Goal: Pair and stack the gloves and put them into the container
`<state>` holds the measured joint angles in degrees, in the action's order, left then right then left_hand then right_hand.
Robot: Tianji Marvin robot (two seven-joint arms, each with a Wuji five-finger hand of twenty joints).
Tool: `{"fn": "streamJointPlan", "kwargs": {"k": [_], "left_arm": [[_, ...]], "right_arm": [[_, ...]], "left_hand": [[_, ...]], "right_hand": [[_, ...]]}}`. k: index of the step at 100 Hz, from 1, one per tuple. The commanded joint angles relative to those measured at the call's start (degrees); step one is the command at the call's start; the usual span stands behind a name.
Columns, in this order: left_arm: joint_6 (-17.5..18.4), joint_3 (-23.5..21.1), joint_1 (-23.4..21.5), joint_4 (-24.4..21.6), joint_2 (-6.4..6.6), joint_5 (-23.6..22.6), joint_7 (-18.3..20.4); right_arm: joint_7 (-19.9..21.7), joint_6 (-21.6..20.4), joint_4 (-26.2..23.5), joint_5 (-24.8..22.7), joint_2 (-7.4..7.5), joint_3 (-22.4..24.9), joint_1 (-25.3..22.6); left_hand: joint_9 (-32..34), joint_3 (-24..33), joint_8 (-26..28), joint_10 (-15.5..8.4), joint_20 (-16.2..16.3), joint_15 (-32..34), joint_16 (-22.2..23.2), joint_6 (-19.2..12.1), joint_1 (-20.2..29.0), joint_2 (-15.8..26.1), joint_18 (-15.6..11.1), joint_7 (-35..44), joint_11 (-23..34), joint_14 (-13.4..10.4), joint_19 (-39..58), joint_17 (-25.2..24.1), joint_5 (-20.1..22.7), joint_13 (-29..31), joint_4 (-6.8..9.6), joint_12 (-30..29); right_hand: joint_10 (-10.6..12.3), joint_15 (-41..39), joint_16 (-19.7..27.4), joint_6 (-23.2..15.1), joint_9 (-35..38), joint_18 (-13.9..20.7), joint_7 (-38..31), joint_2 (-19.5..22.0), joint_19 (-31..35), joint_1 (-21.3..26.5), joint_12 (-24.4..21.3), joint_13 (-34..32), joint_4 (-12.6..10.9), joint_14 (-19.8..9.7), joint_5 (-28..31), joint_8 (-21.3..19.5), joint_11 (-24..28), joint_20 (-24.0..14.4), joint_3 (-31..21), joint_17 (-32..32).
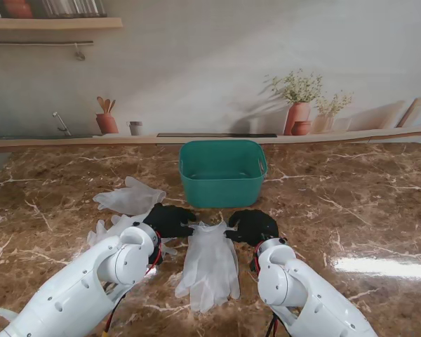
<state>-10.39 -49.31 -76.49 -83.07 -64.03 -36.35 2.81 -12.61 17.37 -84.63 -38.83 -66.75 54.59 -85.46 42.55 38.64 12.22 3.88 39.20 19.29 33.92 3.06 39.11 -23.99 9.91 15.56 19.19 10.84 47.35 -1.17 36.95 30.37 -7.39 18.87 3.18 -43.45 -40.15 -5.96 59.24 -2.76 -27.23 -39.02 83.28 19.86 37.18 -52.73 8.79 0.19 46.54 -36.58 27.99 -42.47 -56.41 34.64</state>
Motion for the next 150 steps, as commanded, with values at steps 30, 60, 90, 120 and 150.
{"fn": "streamJointPlan", "kwargs": {"k": [30,60,90,120,150], "left_arm": [[6.1,-8.4,-9.6,-8.6,0.59,-1.5,-3.5],[9.3,-15.4,-19.0,-18.3,0.29,-3.2,-7.9],[11.9,-18.8,-23.5,-21.8,-0.18,-4.0,-11.7],[12.6,-19.9,-24.5,-22.5,-0.26,-3.8,-12.2],[12.6,-20.5,-25.3,-22.7,-0.38,-4.2,-13.2]], "right_arm": [[4.3,3.4,-4.4,-7.2,2.09,-0.3,0.1],[6.7,9.1,-0.5,-8.2,1.83,-8.9,6.9],[9.8,13.7,5.6,-6.7,1.04,-18.6,14.7],[8.5,16.8,8.9,-2.5,-1.15,-23.0,16.9],[1.0,12.1,8.9,-2.5,-2.26,-19.8,12.9]], "left_hand": [[-13.0,-3.0,-2.5,-1.2,-9.1,-6.6,-8.4,0.6,-2.7,-0.2,-4.7,-4.0,-3.0,-5.0,-9.3,-1.8,-3.3,-10.0,1.02,-4.6],[-11.6,-4.2,-2.1,-1.3,-8.5,-6.7,-8.8,0.1,-2.2,0.7,-3.7,-3.1,-3.2,-5.2,-8.3,-2.0,-2.3,-9.1,1.13,-4.8],[-9.8,-5.0,-1.4,-2.0,-7.8,-7.1,-9.3,-1.0,-1.5,0.8,-3.0,-1.6,-3.7,-5.8,-7.0,-2.3,-0.3,-7.9,1.18,-5.1],[-9.4,-5.8,-1.0,-2.4,-8.2,-7.4,-9.5,-1.5,-1.1,1.1,-2.9,-0.9,-4.0,-6.0,-7.4,-2.3,0.6,-7.6,1.23,-5.2],[-9.2,-6.1,-0.6,-2.5,-8.3,-7.6,-9.6,-2.1,-1.1,1.4,-2.7,0.0,-4.2,-6.3,-7.8,-2.3,1.5,-7.3,1.22,-5.4]], "right_hand": [[-1.0,22.4,14.1,3.8,-15.8,-3.6,7.9,1.1,-19.5,-2.6,-12.4,6.6,-2.4,0.9,-10.3,3.9,-9.2,5.8,7.0,-5.9],[-2.3,25.0,17.7,5.0,-16.0,-3.5,8.7,-2.6,-18.3,-4.0,-17.3,2.6,-1.1,2.6,-11.3,6.0,-12.0,7.2,4.6,-2.4],[-1.4,18.9,11.7,8.3,-16.9,0.2,14.5,-4.1,-13.0,-5.4,-16.7,2.3,-0.2,-0.4,-19.3,10.0,-9.6,2.8,2.8,-3.3],[7.1,-5.3,-7.8,1.4,-1.7,-2.1,0.1,-14.6,-17.5,-3.9,19.0,10.3,2.1,-2.8,-4.6,6.3,23.8,-1.0,-5.2,-9.9],[1.6,8.0,3.2,-14.9,-14.3,-0.9,-25.6,-17.2,-18.3,9.4,2.0,16.9,11.3,-2.3,9.2,-7.0,-1.2,-4.2,-3.0,-10.9]]}}
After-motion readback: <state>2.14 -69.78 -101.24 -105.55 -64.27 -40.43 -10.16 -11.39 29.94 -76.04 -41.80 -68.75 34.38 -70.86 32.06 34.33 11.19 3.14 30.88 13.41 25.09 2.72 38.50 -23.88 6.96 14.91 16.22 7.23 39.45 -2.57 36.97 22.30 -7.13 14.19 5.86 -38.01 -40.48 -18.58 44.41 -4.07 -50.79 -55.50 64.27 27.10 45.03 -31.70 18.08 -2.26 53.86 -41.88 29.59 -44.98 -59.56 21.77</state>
